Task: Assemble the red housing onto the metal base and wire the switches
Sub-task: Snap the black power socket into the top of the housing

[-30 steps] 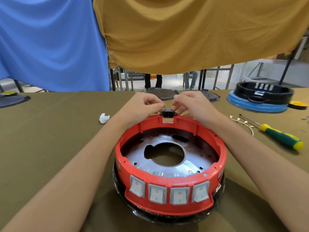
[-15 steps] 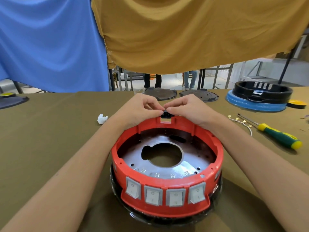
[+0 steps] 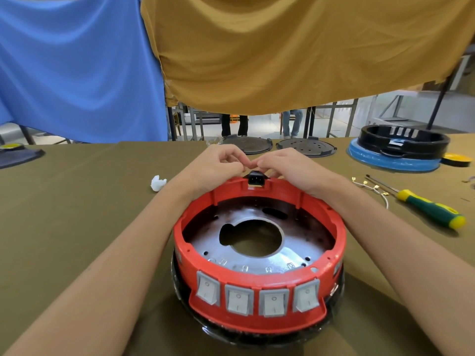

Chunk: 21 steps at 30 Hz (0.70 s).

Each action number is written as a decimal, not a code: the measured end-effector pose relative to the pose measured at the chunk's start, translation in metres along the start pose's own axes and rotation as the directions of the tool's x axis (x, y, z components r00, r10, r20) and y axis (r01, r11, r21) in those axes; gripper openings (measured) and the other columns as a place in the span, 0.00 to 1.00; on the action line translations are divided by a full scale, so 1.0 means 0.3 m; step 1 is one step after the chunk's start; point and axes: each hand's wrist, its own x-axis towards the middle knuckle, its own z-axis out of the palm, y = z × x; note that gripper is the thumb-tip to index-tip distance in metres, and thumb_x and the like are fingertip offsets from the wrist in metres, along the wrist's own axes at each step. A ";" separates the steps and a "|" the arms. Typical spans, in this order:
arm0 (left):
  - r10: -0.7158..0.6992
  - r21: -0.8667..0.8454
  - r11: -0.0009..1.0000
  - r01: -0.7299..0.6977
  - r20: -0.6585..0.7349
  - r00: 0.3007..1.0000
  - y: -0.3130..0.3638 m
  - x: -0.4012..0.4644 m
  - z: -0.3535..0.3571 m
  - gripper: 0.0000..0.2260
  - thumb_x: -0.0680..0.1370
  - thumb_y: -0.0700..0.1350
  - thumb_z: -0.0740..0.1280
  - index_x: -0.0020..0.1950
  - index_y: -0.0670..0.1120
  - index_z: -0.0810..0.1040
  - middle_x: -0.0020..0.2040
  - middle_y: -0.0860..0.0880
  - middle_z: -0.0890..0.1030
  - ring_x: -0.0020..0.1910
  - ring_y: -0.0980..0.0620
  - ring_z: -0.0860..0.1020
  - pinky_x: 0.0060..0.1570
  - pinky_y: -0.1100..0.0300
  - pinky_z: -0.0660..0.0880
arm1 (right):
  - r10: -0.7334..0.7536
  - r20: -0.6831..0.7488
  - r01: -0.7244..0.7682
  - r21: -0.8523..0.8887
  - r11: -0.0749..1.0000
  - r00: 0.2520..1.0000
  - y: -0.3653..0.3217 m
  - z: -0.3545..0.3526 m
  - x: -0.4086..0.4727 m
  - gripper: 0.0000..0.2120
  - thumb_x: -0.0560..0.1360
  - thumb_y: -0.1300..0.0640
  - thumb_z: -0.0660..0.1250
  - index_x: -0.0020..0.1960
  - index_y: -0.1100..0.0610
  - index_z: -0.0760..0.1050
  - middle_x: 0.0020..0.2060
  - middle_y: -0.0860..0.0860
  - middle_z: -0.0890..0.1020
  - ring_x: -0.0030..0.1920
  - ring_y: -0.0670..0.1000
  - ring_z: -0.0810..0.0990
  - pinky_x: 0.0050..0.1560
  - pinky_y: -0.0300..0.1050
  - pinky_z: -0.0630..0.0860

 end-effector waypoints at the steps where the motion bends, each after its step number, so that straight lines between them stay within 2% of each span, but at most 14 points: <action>1: -0.024 0.016 1.000 0.023 0.046 0.999 0.000 0.000 -0.001 0.08 0.72 0.42 0.67 0.49 0.52 0.81 0.49 0.44 0.83 0.45 0.53 0.80 0.51 0.55 0.76 | -0.011 0.020 0.011 -0.009 1.000 1.000 0.001 0.002 -0.001 0.08 0.77 0.53 0.66 0.50 0.44 0.84 0.43 0.42 0.85 0.41 0.35 0.80 0.46 0.34 0.74; 4: -0.084 0.096 0.993 0.069 0.164 0.983 -0.007 0.002 -0.001 0.11 0.72 0.41 0.71 0.52 0.52 0.78 0.49 0.49 0.82 0.43 0.56 0.80 0.47 0.59 0.75 | -0.042 0.082 0.056 -0.164 0.985 0.996 -0.001 0.011 -0.003 0.11 0.73 0.55 0.73 0.56 0.48 0.83 0.41 0.42 0.85 0.40 0.39 0.81 0.45 0.32 0.74; 7: -0.092 0.165 0.984 0.070 0.131 0.987 -0.020 0.010 0.002 0.10 0.73 0.41 0.75 0.50 0.51 0.78 0.45 0.51 0.82 0.42 0.53 0.80 0.53 0.51 0.79 | -0.119 0.064 0.135 -0.408 0.903 0.991 -0.012 0.019 0.001 0.10 0.76 0.53 0.71 0.56 0.47 0.83 0.44 0.44 0.84 0.43 0.43 0.79 0.46 0.39 0.73; 10: -0.081 0.201 0.978 0.057 0.117 0.990 -0.027 0.016 0.003 0.09 0.73 0.43 0.76 0.48 0.51 0.78 0.42 0.53 0.82 0.42 0.54 0.81 0.55 0.48 0.79 | -0.147 0.066 0.160 -0.475 0.865 0.987 -0.016 0.027 -0.004 0.09 0.78 0.53 0.69 0.56 0.48 0.83 0.44 0.48 0.85 0.45 0.50 0.80 0.49 0.46 0.75; 12: -0.073 0.213 0.976 0.047 0.116 0.991 -0.030 0.017 0.004 0.09 0.73 0.43 0.76 0.46 0.51 0.78 0.41 0.54 0.83 0.40 0.55 0.81 0.54 0.48 0.80 | -0.162 0.080 0.181 -0.505 0.844 0.983 -0.019 0.028 -0.003 0.09 0.79 0.54 0.67 0.56 0.50 0.83 0.43 0.48 0.84 0.44 0.51 0.79 0.48 0.48 0.74; 13: -0.067 0.216 0.975 0.041 0.114 0.991 -0.030 0.018 0.004 0.09 0.73 0.43 0.76 0.46 0.51 0.78 0.41 0.53 0.83 0.41 0.55 0.81 0.55 0.47 0.80 | -0.195 0.046 0.191 -0.502 0.843 0.980 -0.020 0.029 -0.001 0.09 0.79 0.55 0.66 0.56 0.52 0.83 0.42 0.47 0.83 0.43 0.49 0.78 0.46 0.47 0.73; 14: -0.061 0.222 0.974 0.036 0.110 0.992 -0.030 0.018 0.004 0.08 0.73 0.42 0.76 0.45 0.51 0.78 0.41 0.53 0.84 0.41 0.54 0.82 0.55 0.47 0.80 | -0.237 -0.046 0.190 -0.461 0.867 0.971 -0.023 0.026 0.002 0.09 0.80 0.57 0.65 0.56 0.54 0.83 0.40 0.45 0.81 0.42 0.47 0.77 0.45 0.45 0.70; 16: -0.054 0.240 0.970 0.028 0.103 0.993 -0.032 0.017 0.002 0.08 0.73 0.43 0.76 0.44 0.51 0.78 0.42 0.51 0.85 0.43 0.52 0.83 0.55 0.47 0.80 | -0.268 -0.235 0.182 -0.333 0.925 0.934 -0.026 0.015 0.009 0.09 0.80 0.60 0.63 0.55 0.58 0.82 0.38 0.49 0.80 0.39 0.47 0.76 0.47 0.46 0.71; 18: -0.049 0.249 0.968 0.023 0.101 0.994 -0.031 0.017 0.003 0.07 0.73 0.43 0.76 0.45 0.51 0.79 0.43 0.51 0.85 0.44 0.52 0.83 0.53 0.49 0.80 | -0.244 -0.245 0.174 -0.276 0.945 0.938 -0.027 0.016 0.005 0.09 0.80 0.62 0.63 0.55 0.58 0.81 0.40 0.55 0.82 0.39 0.50 0.79 0.49 0.46 0.76; 21: -0.039 0.283 0.959 0.009 0.100 0.994 -0.030 0.017 0.007 0.09 0.73 0.47 0.75 0.49 0.54 0.77 0.44 0.54 0.82 0.43 0.54 0.81 0.45 0.58 0.78 | -0.171 -0.235 0.152 -0.097 0.984 0.957 -0.015 0.018 0.006 0.12 0.82 0.63 0.61 0.61 0.59 0.79 0.39 0.49 0.80 0.38 0.46 0.79 0.45 0.37 0.77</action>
